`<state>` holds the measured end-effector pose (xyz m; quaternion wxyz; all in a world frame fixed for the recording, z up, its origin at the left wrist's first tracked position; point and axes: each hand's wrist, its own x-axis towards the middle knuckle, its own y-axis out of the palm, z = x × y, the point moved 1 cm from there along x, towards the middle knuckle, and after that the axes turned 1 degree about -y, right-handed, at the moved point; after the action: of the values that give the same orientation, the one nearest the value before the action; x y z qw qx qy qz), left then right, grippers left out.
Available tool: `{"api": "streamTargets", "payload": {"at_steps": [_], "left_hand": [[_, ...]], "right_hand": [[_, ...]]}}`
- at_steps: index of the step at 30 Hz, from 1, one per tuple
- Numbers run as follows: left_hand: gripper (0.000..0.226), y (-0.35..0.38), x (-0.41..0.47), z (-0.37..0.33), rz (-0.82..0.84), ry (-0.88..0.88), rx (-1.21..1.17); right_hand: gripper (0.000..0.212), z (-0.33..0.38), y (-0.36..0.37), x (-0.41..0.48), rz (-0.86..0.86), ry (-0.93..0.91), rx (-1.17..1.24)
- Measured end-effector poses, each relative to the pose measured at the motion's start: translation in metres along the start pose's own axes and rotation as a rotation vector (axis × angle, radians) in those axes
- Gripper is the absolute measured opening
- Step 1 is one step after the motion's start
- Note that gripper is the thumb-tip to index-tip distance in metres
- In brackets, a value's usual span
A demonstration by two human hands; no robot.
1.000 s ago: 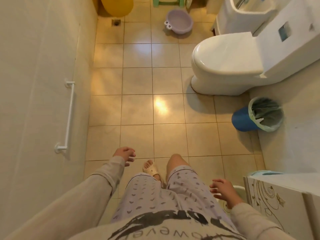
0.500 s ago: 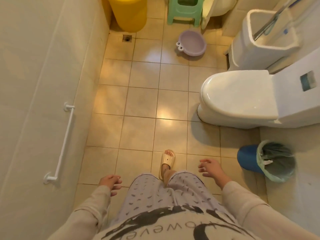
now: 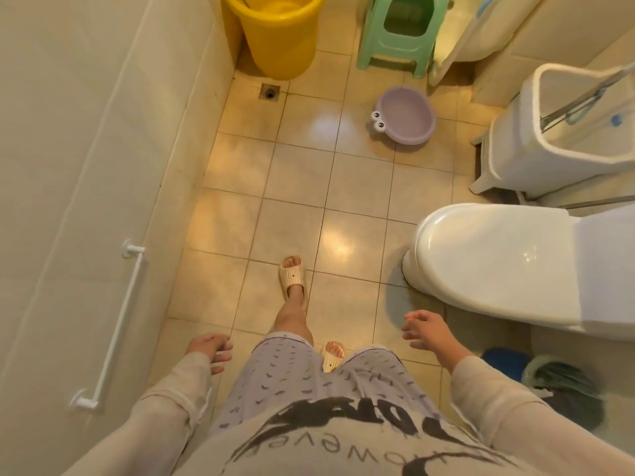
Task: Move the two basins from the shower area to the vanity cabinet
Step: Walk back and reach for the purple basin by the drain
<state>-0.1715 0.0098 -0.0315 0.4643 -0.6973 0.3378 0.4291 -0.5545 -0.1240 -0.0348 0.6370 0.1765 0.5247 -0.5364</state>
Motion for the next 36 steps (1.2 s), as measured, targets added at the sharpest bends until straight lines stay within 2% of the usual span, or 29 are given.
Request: {"api": "streamTargets", "payload": {"at_steps": [4, 8, 11, 15, 21, 24, 29, 32, 36], "left_hand": [[0.012, 0.012, 0.016, -0.104, 0.042, 0.045, 0.127], [0.013, 0.029, 0.016, -0.214, 0.114, 0.188, 0.222], [0.013, 0.041, 0.013, -0.293, 0.125, 0.285, 0.221], [0.012, 0.055, 0.018, -0.373, 0.150, 0.314, 0.226], [0.015, 0.078, 0.040, -0.428, 0.127, 0.262, 0.255], [0.029, 0.088, 0.049, -0.438, 0.078, 0.166, 0.264], [0.032, 0.112, 0.048, -0.463, 0.005, 0.023, 0.279], [0.032, 0.126, 0.048, -0.491, 0.010, 0.001, 0.281], [0.034, 0.142, 0.056, -0.540, 0.027, 0.063, 0.275]], "right_hand": [[0.011, 0.020, 0.002, 0.011, -0.053, 0.093, 0.097], [0.011, 0.045, 0.004, 0.017, -0.080, 0.168, 0.152], [0.010, 0.064, 0.004, 0.025, -0.107, 0.228, 0.220], [0.009, 0.103, -0.002, 0.046, -0.126, 0.244, 0.284], [0.011, 0.198, -0.030, 0.108, -0.110, 0.212, 0.290], [0.010, 0.260, -0.059, 0.143, -0.100, 0.170, 0.274], [0.016, 0.365, -0.112, 0.186, -0.065, 0.027, 0.258], [0.017, 0.411, -0.137, 0.201, -0.056, -0.022, 0.194], [0.019, 0.450, -0.155, 0.218, -0.053, -0.020, 0.241]]}}
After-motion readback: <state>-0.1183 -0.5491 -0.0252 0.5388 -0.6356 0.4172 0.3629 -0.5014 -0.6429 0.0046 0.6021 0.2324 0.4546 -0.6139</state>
